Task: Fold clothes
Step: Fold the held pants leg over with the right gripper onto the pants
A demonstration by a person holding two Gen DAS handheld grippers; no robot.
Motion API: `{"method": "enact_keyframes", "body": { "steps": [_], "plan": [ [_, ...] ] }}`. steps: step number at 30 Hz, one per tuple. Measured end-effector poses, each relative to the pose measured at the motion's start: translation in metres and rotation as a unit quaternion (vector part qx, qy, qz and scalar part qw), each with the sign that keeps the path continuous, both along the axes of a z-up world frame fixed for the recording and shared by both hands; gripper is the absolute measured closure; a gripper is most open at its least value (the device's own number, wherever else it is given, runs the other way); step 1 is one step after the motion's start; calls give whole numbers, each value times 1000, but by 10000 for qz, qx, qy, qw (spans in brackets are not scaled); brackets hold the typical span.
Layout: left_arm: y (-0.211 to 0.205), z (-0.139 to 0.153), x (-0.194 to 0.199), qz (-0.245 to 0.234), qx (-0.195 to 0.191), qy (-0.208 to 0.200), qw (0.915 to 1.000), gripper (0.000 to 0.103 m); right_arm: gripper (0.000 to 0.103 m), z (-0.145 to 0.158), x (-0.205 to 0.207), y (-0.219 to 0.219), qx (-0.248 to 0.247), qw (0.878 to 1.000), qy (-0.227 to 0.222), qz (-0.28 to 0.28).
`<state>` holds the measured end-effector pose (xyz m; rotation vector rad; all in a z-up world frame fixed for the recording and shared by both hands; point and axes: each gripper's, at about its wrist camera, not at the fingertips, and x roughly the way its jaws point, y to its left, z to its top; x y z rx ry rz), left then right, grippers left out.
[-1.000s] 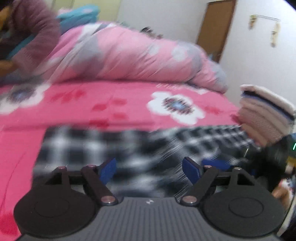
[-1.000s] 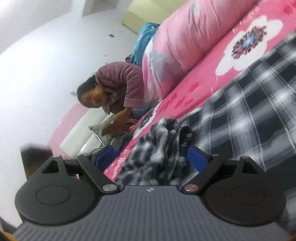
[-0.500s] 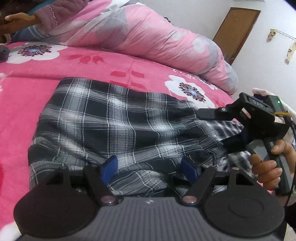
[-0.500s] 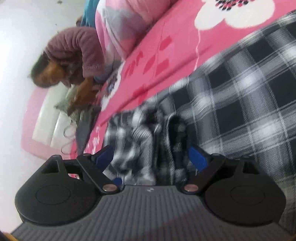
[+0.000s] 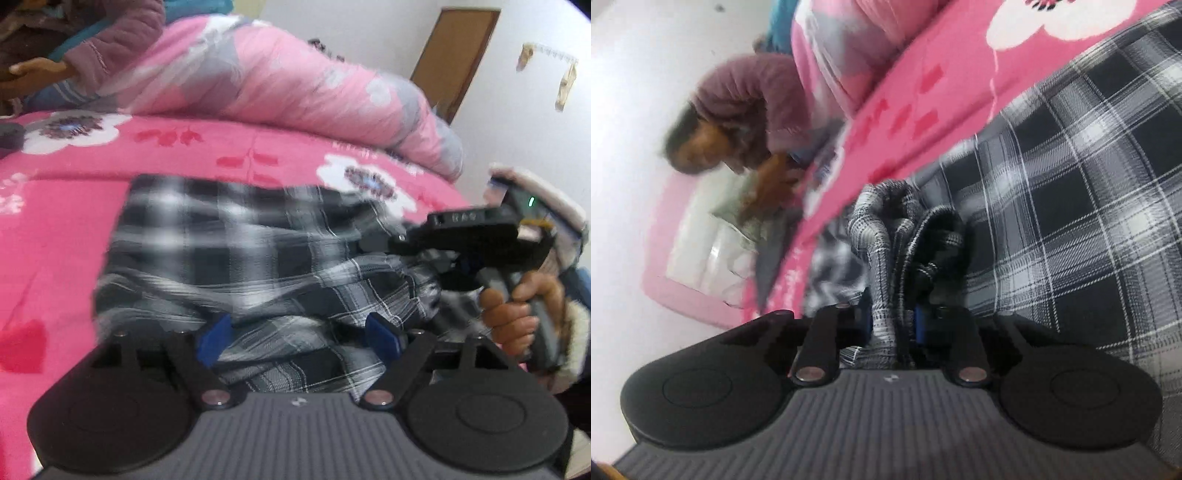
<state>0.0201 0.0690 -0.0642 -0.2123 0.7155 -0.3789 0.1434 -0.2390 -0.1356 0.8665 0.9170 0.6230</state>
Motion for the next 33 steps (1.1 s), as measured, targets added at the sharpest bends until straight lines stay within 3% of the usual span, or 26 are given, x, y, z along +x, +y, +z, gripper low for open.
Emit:
{"method": "enact_keyframes", "body": {
  "steps": [6,11,14,26,33],
  "plan": [
    [26,17,-7,797,-74,-87,9968,21,86,25,-11,-42,77,9987,-419,-297],
    [23,2,18,1051,-205,430,9933,21,86,44,-22,-94,-172,9952,-657,-699],
    [9,-5,34,1011,-287,643,9924,21,86,48,-33,-125,-375,9919,-734,-969],
    [-65,-2,61,694,334,822,9936,21,87,23,-40,-207,-515,9833,-860,-1521],
    [-105,-2,74,275,574,840,9944,21,87,38,-45,-289,-1019,9663,-1073,-2107]
  ]
}}
